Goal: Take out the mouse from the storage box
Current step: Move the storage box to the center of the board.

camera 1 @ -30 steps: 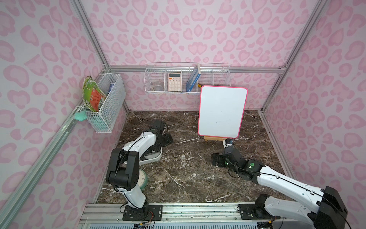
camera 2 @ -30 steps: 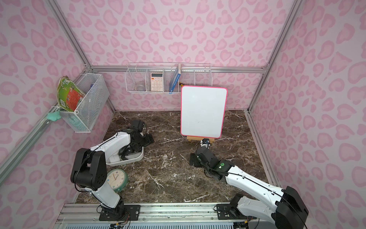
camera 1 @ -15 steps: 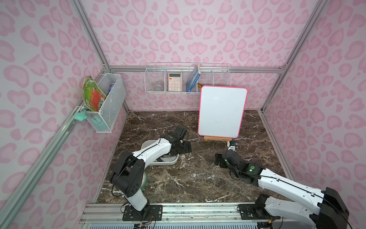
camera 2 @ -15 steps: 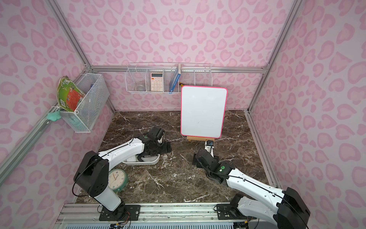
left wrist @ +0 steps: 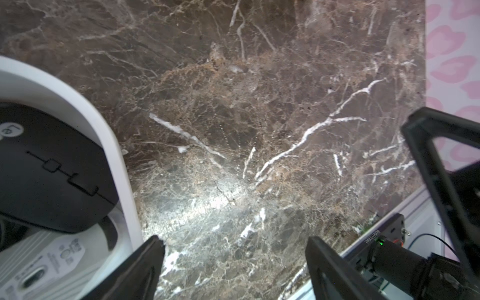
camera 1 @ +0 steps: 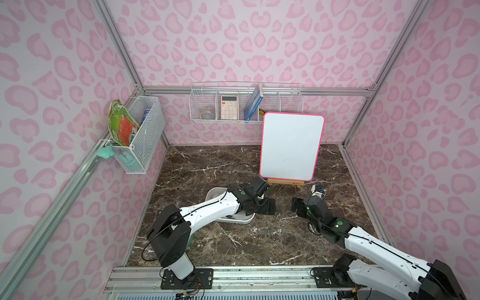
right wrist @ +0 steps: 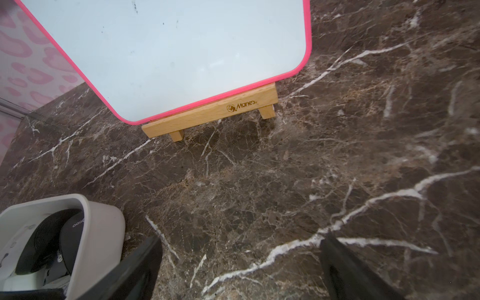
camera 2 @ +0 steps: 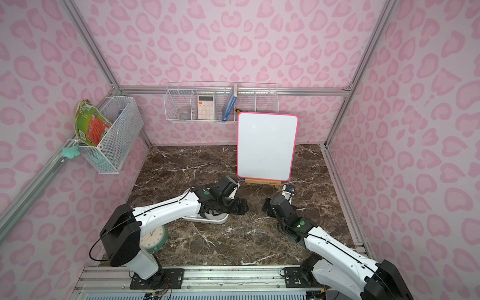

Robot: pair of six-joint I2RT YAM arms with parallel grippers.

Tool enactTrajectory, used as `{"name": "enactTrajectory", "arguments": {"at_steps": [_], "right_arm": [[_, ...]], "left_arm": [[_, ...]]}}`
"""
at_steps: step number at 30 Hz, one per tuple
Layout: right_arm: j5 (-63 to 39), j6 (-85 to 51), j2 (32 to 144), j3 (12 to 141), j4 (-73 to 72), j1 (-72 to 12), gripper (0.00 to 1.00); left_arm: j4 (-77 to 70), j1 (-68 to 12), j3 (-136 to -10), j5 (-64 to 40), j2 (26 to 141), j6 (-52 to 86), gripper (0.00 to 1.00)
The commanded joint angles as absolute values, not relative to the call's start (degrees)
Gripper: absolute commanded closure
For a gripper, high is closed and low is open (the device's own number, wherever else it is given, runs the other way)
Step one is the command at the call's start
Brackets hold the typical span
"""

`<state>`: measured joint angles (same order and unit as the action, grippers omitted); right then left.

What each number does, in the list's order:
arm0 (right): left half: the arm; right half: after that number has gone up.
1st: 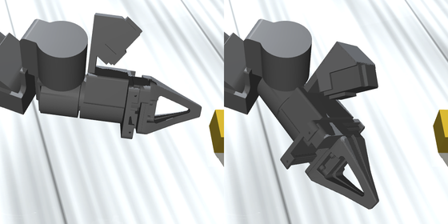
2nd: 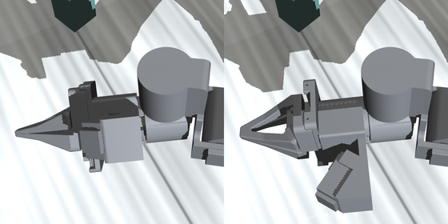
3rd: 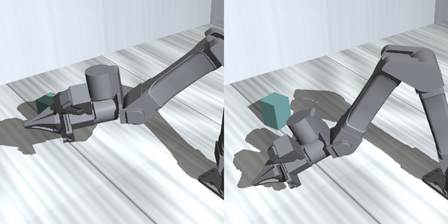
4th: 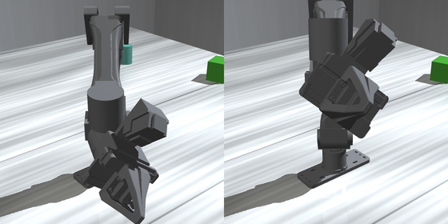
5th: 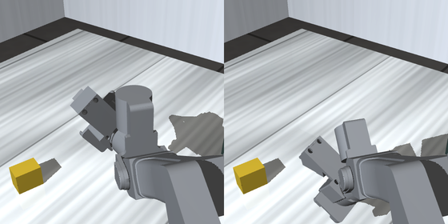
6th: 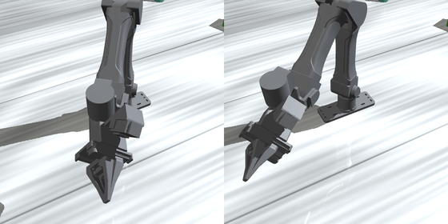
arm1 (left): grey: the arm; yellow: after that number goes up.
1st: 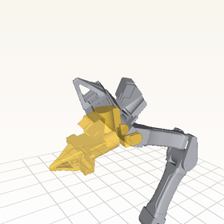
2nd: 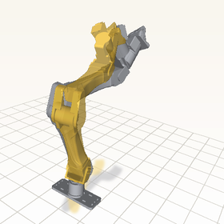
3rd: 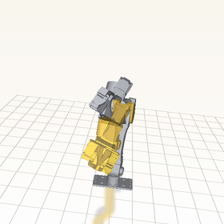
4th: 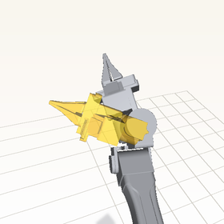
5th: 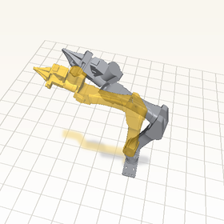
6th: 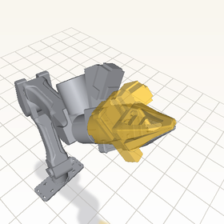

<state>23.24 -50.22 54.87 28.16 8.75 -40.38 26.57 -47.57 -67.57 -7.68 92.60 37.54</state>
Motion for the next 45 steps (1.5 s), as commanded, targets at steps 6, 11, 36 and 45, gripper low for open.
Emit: {"name": "enactTrajectory", "arguments": {"at_steps": [6, 11, 36, 45], "right_arm": [[15.0, -44.8, 56.5, 28.6, 0.1, -41.5, 0.03], [13.4, -42.6, 61.8, 30.5, -3.7, -46.2, 0.03], [3.3, -40.2, 83.8, 43.5, -6.4, -54.8, 0.04], [7.1, -42.6, 78.9, 41.0, -1.9, -54.6, 0.04]], "left_arm": [[37.7, -38.4, -65.2, 8.2, 78.0, 37.8, 0.05], [38.8, -23.3, -57.9, 6.8, 70.3, 41.2, 0.03], [25.4, -16.1, -55.6, -12.2, 85.2, 38.8, 0.06], [24.3, -24.8, -58.0, -10.7, 88.3, 40.4, 0.07]]}}
